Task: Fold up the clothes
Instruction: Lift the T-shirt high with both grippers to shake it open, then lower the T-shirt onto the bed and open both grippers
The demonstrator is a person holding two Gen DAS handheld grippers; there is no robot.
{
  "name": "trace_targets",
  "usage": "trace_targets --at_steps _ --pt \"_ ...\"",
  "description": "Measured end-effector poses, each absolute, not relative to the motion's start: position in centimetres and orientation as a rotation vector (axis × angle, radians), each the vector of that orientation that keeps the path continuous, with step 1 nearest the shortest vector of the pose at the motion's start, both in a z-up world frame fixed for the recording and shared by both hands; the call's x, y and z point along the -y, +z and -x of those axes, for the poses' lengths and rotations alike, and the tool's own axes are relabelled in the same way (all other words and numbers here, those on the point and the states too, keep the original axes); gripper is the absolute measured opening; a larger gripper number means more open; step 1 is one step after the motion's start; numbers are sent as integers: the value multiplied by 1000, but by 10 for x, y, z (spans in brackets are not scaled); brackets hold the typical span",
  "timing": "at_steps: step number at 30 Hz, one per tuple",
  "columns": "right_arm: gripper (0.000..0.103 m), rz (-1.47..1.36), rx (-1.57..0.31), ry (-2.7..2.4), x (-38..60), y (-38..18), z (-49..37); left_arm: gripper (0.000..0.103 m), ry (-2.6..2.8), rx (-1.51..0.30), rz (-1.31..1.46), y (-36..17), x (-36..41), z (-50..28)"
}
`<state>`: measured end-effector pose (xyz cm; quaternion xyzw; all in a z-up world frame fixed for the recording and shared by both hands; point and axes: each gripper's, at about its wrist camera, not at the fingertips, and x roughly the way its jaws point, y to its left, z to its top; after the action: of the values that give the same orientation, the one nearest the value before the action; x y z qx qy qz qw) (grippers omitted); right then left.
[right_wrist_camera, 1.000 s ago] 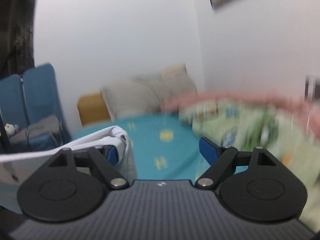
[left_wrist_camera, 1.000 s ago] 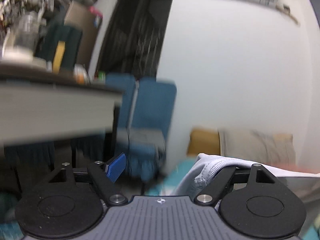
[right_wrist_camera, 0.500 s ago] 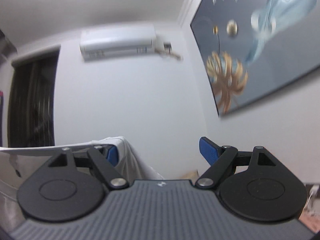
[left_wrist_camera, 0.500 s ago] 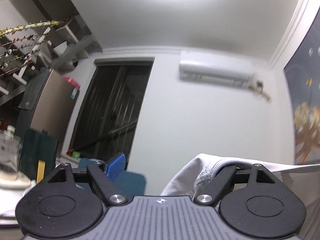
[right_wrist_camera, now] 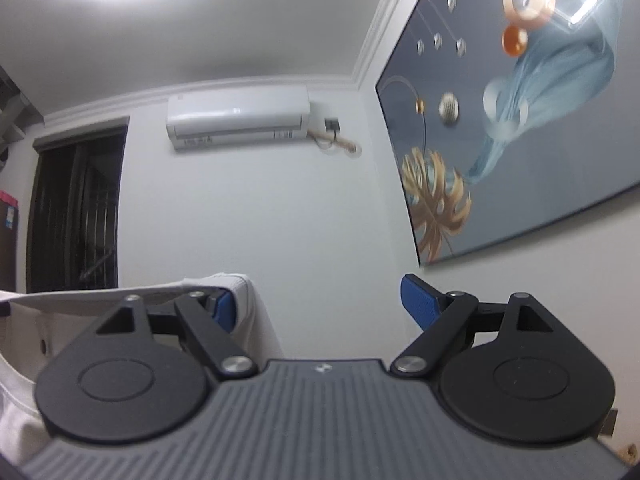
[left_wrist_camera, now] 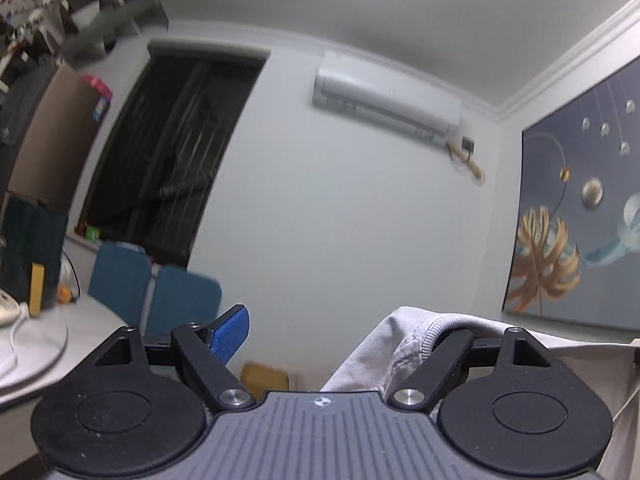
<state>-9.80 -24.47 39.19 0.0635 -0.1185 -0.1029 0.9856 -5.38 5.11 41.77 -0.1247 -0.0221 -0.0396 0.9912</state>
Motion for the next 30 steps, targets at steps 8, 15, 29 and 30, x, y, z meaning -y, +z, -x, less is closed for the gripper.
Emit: trace_targets --at_steps 8,15,29,30 --pt "85 -119 46 -172 248 306 -38 82 -69 -133 232 318 -56 -106" --pt "84 -97 -50 -191 247 231 -218 82 9 -164 192 231 -46 -295" --pt "82 -158 -401 -246 276 -61 -557 83 56 -587 163 -122 -19 -644" --pt "82 -167 -444 -241 279 -79 -567 83 56 -633 172 -145 -20 -652"
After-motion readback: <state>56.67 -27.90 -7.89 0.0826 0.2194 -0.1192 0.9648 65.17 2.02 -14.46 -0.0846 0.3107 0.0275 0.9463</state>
